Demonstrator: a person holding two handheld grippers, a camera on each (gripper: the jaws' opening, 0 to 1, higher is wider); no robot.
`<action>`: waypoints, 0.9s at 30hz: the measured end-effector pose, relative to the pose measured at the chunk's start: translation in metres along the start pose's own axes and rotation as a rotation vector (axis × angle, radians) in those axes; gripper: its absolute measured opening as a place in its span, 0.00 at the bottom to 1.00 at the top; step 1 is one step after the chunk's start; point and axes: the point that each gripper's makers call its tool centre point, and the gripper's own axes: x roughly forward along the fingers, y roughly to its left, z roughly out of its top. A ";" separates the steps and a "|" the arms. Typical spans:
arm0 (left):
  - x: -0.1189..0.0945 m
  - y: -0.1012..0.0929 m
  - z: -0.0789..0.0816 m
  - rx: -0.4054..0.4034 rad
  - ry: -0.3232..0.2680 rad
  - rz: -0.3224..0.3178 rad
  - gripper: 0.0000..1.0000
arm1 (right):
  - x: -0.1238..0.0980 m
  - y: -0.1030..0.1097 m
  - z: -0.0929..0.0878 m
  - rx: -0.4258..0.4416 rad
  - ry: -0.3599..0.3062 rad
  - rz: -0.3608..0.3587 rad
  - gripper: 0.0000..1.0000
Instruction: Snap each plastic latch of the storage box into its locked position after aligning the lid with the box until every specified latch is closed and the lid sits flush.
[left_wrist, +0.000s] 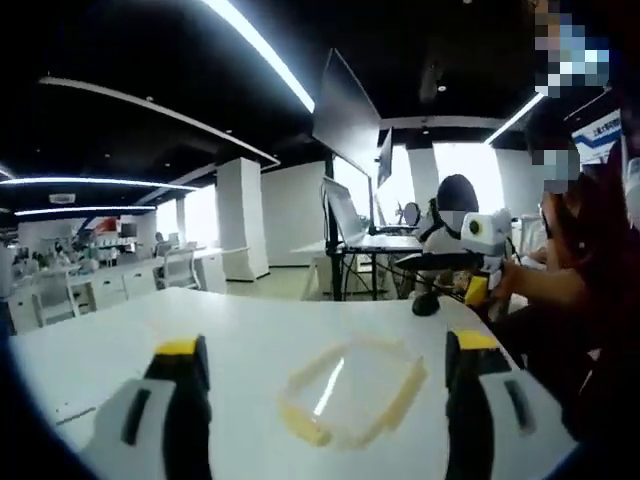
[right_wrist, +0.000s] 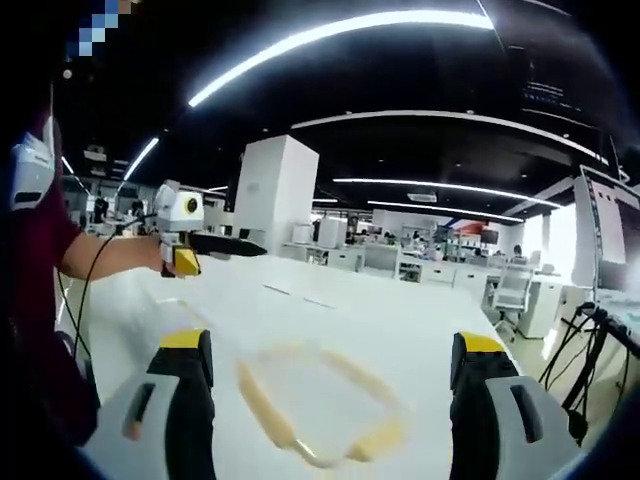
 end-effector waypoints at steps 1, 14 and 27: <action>0.002 0.000 -0.003 -0.001 0.011 -0.008 0.98 | 0.000 -0.001 -0.001 0.000 0.005 0.003 1.00; 0.026 0.002 -0.041 0.065 0.189 -0.096 0.98 | 0.003 -0.016 -0.023 0.032 0.057 0.049 1.00; 0.038 -0.001 -0.064 0.158 0.330 -0.186 0.94 | 0.006 -0.019 -0.046 0.047 0.122 0.112 1.00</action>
